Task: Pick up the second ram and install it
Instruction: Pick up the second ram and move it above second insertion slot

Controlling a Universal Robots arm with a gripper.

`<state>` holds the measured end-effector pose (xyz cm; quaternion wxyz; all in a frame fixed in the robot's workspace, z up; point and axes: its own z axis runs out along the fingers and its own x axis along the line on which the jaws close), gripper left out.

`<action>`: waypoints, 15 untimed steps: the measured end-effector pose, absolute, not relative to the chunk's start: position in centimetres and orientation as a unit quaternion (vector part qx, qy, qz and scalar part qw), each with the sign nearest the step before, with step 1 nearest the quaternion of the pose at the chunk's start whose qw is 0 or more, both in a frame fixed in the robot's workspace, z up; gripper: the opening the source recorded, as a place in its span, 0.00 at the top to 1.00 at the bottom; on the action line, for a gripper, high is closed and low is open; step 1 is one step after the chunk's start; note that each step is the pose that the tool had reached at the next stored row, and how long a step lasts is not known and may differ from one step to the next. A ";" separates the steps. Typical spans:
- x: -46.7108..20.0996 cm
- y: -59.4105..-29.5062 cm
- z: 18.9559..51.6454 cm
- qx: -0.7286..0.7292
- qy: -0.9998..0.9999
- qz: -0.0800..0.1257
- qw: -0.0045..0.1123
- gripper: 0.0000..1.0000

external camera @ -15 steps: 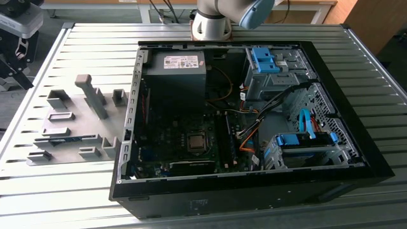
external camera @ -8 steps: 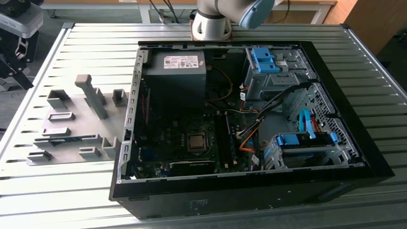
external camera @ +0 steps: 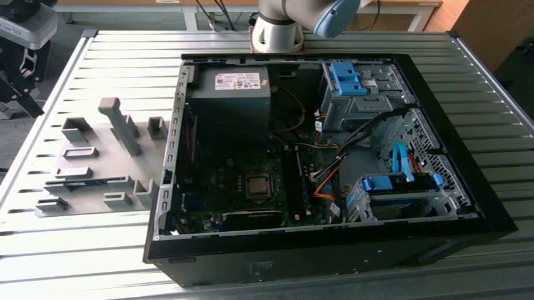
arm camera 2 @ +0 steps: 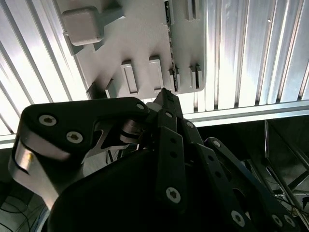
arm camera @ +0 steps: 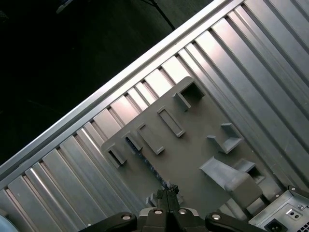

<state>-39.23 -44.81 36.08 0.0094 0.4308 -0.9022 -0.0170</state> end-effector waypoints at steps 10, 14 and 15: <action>-39.2 -44.8 36.1 0.436 -0.900 -0.017 0.010 0.89; -39.2 -44.8 36.1 0.441 -0.897 -0.017 0.010 0.89; -39.2 -44.8 36.1 0.442 -0.897 -0.017 0.010 0.89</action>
